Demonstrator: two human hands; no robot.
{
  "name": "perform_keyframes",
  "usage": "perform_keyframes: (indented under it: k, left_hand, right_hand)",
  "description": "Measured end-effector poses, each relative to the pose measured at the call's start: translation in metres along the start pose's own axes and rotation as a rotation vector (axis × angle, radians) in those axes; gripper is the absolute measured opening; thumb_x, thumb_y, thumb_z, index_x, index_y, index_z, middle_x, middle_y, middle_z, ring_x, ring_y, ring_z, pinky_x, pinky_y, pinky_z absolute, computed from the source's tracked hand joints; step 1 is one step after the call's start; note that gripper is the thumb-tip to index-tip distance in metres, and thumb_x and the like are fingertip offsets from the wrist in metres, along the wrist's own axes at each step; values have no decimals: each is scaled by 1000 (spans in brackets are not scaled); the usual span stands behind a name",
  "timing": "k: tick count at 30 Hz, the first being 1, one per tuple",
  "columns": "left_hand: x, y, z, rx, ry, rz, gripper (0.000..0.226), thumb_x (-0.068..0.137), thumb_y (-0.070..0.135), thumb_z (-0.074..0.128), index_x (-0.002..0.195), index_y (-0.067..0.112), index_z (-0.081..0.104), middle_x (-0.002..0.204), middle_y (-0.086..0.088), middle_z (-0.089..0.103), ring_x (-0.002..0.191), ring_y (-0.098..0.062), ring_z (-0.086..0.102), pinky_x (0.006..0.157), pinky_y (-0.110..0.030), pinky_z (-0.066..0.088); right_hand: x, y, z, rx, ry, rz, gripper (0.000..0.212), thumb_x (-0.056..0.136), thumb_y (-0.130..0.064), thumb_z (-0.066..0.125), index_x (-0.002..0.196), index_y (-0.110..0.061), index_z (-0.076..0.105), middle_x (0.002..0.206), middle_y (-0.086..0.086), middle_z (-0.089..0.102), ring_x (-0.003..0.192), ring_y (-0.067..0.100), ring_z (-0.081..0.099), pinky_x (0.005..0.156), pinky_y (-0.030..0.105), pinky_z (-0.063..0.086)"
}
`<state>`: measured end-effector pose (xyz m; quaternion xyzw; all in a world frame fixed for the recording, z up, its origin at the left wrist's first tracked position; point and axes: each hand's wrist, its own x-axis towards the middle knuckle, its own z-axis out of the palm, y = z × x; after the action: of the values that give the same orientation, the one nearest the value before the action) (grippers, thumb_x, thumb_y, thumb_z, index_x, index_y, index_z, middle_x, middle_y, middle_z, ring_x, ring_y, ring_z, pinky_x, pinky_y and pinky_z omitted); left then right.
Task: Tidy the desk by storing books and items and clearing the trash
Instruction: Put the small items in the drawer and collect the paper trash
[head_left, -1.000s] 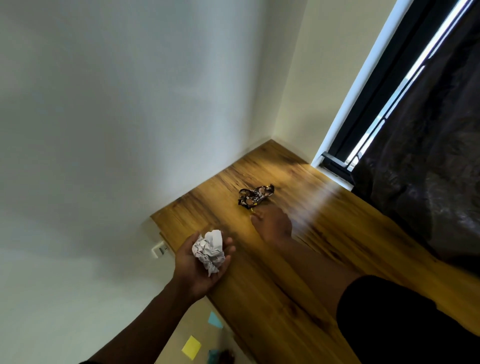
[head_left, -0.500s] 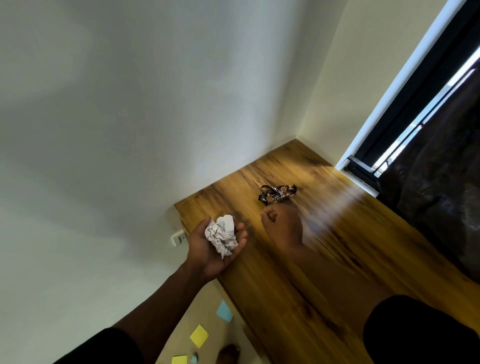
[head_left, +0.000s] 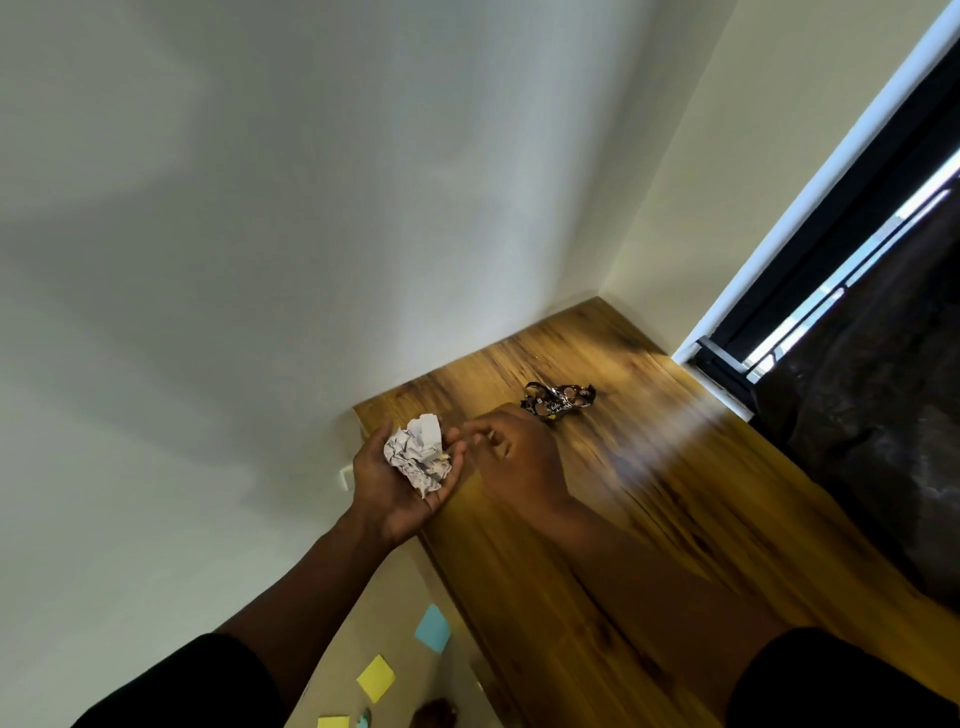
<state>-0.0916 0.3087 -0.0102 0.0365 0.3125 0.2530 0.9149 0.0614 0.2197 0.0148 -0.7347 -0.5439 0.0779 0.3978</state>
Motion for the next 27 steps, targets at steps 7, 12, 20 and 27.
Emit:
perform_keyframes:
  k: [7, 12, 20, 27]
  left_hand:
    - [-8, 13, -20, 15, -3, 36, 68, 93, 51, 54, 145, 8, 55, 128, -18, 65, 108, -35, 70, 93, -43, 58]
    - [-12, 27, -37, -1, 11, 64, 66, 95, 52, 52, 144, 7, 56, 124, -20, 67, 105, -36, 71, 101, -44, 51]
    - [-21, 37, -51, -22, 37, 88, 66, 95, 52, 51, 142, 6, 58, 127, -20, 65, 106, -36, 71, 96, -43, 56]
    - [-20, 28, -50, -3, 23, 72, 63, 95, 53, 51, 135, 5, 63, 127, -20, 67, 108, -36, 69, 95, -44, 57]
  right_hand:
    - [11, 35, 11, -158, -148, 136, 20, 91, -18, 68, 109, -21, 76, 101, -1, 68, 83, 11, 64, 76, 35, 58]
    - [5, 31, 27, -145, -310, 56, 23, 85, -26, 77, 108, -21, 77, 101, -5, 69, 87, 9, 63, 78, 35, 57]
    - [-2, 28, 34, -222, -311, -51, 8, 88, -21, 75, 96, -24, 76, 96, -7, 66, 86, 10, 60, 73, 35, 57]
    - [1, 8, 30, -37, -153, 106, 8, 87, -18, 74, 89, -25, 74, 87, -13, 70, 77, 1, 64, 72, 35, 60]
